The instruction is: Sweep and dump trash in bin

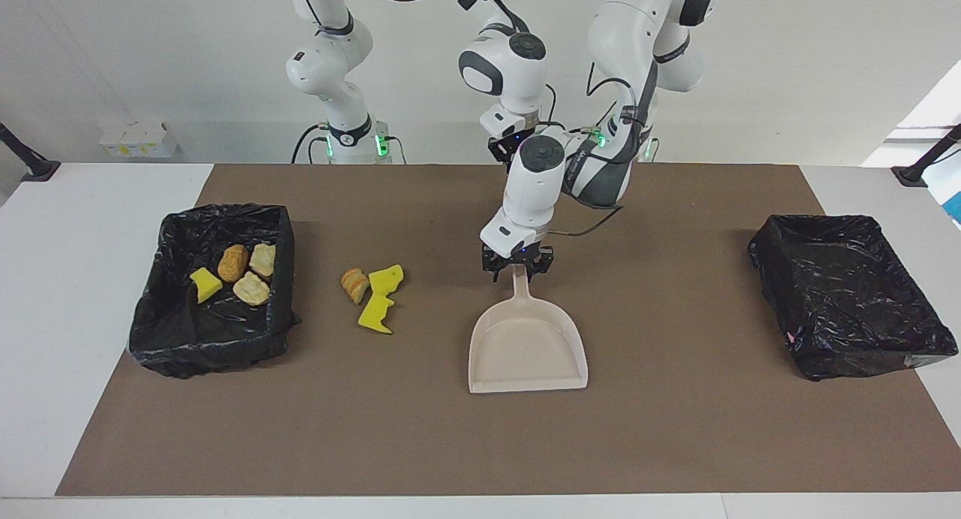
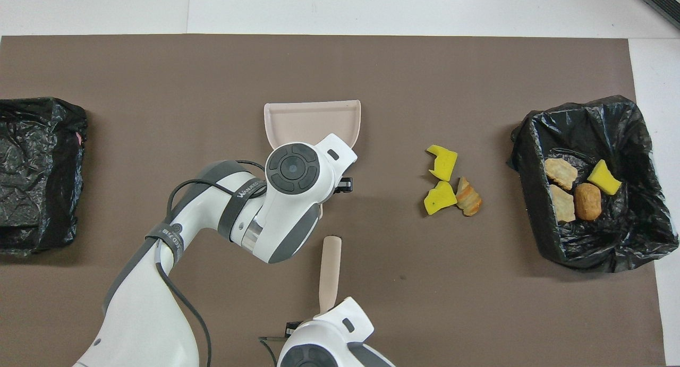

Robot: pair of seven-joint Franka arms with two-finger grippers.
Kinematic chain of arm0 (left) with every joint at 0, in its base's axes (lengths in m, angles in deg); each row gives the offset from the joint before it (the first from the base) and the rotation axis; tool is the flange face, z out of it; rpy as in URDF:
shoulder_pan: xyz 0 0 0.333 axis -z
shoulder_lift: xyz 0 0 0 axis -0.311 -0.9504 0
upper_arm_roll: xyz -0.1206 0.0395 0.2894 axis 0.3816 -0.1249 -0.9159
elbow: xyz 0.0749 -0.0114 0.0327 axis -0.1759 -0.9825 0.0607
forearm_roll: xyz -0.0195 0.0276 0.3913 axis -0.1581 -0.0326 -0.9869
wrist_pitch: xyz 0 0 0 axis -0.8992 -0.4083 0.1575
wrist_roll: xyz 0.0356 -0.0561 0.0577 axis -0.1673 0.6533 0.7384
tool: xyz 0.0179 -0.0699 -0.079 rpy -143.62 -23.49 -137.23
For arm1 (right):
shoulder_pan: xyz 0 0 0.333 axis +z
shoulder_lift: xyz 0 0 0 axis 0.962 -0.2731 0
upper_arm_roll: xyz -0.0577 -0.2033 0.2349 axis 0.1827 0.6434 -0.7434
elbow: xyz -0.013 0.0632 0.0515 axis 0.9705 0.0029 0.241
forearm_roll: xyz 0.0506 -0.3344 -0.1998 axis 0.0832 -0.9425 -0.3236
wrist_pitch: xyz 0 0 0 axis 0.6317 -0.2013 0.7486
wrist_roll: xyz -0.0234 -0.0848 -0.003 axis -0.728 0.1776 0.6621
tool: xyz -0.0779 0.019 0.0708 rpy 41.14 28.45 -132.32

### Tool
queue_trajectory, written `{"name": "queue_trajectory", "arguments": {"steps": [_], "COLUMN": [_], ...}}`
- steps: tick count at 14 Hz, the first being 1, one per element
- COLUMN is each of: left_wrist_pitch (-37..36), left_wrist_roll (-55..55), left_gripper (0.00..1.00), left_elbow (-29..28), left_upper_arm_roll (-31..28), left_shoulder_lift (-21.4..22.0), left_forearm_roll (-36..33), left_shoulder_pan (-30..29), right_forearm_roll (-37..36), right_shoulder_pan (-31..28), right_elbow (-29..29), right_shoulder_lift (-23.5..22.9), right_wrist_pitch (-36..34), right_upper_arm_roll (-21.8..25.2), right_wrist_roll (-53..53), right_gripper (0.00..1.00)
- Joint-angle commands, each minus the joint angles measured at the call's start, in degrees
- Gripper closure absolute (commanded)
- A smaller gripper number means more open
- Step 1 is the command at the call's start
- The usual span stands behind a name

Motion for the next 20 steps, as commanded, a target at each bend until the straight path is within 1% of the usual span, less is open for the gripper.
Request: {"name": "queue_trajectory", "arguments": {"steps": [1, 3, 4, 5, 6, 7, 8, 9, 10, 11, 13, 15, 17, 19, 20], "left_wrist_pitch": [-0.5, -0.7, -0.7, -0.7, -0.7, -0.7, -0.7, -0.8, -1.0, -2.3, -4.9, -9.1, -12.4, -16.3, -16.7], "left_wrist_roll": [0.3, 0.1, 0.0, -0.1, -0.2, -0.4, -0.5, -0.7, -1.1, -2.5, -13.9, -27.0, -39.8, -50.4, -56.3], "left_gripper": [0.47, 0.52, 0.54, 0.58, 0.65, 0.75, 0.88, 0.97, 1.0, 1.0, 1.0, 1.0, 1.0, 1.0, 1.0], "left_elbow": [1.1, 1.1, 1.1, 1.1, 1.1, 1.1, 1.2, 1.3, 1.1, 1.1, 1.1, 1.1, 0.6, 0.0, -0.7], "left_upper_arm_roll": [-0.9, -0.9, -0.9, -0.9, -0.9, -0.9, -0.9, -1.0, -0.9, -1.0, -1.0, -1.0, -1.0, -0.9, -0.9], "left_shoulder_lift": [0.2, 0.3, 0.3, 0.3, 0.3, 0.4, 0.5, 0.6, 1.1, 1.3, 2.1, 3.9, 5.8, 6.9, 7.2], "left_forearm_roll": [-1.0, -4.2, -5.4, -6.3, -6.6, -6.9, -8.3, -10.6, -11.8, -12.3, -14.5, -14.4, -14.3, -14.3, -14.3], "left_shoulder_pan": [0.1, 0.0, 0.0, 0.1, 0.1, 0.1, -0.1, -0.4, -0.5, -0.6, -1.7, -3.5, -4.8, -5.2, -5.2], "right_forearm_roll": [0.2, 0.1, 0.0, -0.8, -2.1, -3.4, -5.3, -7.5, -8.4, -8.9, -9.2, -8.9, -8.8, -8.0, -7.5], "right_shoulder_pan": [-7.0, -13.0, -15.2, -17.1, -19.4, -21.4, -23.9, -26.6, -29.3, -32.3, -39.0, -44.3, -47.1, -46.8, -46.6], "right_elbow": [-1.4, -1.4, -1.3, -0.9, -0.5, -0.2, -0.2, 0.0, 0.0, 0.0, -0.2, -0.4, -2.1, -2.7, -2.8], "right_shoulder_lift": [6.2, 8.3, 8.8, 8.8, 8.8, 8.5, 8.0, 7.4, 6.8, 6.2, 5.3, 4.4, 3.1, 3.1, 3.1], "right_wrist_pitch": [-6.5, -10.1, -10.9, -11.7, -12.3, -12.1, -11.3, -11.0, -10.4, -10.1, -8.3, -7.1, -4.9, -4.1, -4.0], "right_upper_arm_roll": [-0.4, -0.4, -0.3, -0.2, -0.3, -0.3, -0.3, -0.5, -0.4, -0.4, -0.5, -0.6, -0.6, -0.7, -0.7], "right_wrist_roll": [-7.4, -14.0, -16.4, -18.3, -20.3, -21.8, -22.8, -24.8, -28.2, -32.5, -40.7, -47.4, -49.0, -49.4, -50.1], "right_gripper": [1.0, 1.0, 1.0, 1.0, 1.0, 1.0, 1.0, 1.0, 1.0, 1.0, 1.0, 1.0, 1.0, 1.0, 1.0]}}
